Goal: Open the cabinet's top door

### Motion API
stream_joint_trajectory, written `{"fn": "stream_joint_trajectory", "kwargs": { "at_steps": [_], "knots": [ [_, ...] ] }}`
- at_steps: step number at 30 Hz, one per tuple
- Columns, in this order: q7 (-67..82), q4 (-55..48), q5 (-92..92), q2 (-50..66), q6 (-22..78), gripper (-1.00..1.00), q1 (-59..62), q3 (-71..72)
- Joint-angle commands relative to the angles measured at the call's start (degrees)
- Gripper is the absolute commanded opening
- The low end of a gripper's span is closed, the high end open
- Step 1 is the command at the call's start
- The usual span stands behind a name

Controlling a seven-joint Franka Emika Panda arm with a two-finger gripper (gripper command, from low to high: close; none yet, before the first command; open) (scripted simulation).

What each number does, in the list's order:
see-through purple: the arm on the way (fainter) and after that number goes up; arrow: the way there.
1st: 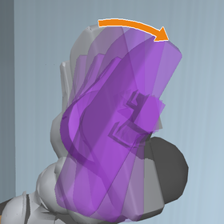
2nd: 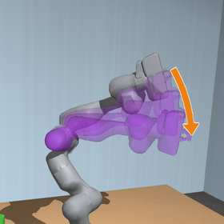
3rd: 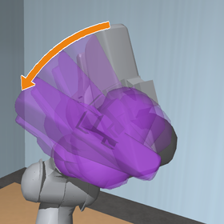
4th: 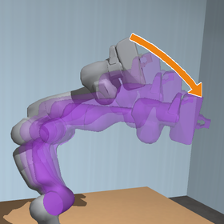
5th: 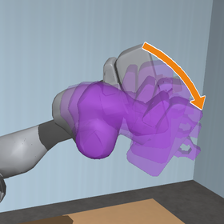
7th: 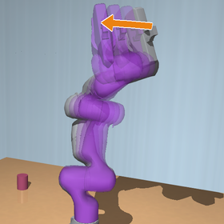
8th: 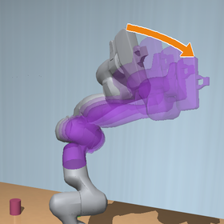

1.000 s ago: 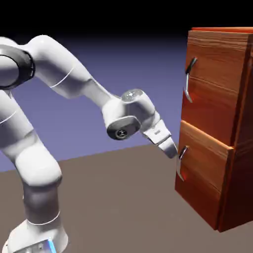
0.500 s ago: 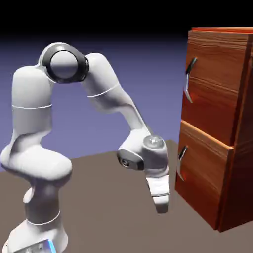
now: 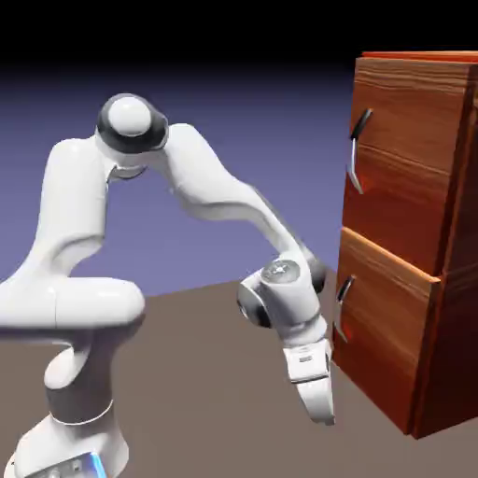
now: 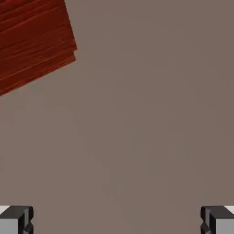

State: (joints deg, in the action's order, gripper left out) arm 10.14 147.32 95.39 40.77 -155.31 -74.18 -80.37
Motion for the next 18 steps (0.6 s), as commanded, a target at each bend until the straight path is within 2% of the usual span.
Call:
{"fn": "stream_joint_trajectory", "kwargs": {
  "at_steps": [1, 18],
  "knots": [
    [1.4, -0.4, 2.5, 1.9, 0.5, 0.00, -1.9, -2.1],
    [24.5, -6.4, 44.4, 34.2, 8.7, 0.00, -34.2, -37.4]
  ]
}}
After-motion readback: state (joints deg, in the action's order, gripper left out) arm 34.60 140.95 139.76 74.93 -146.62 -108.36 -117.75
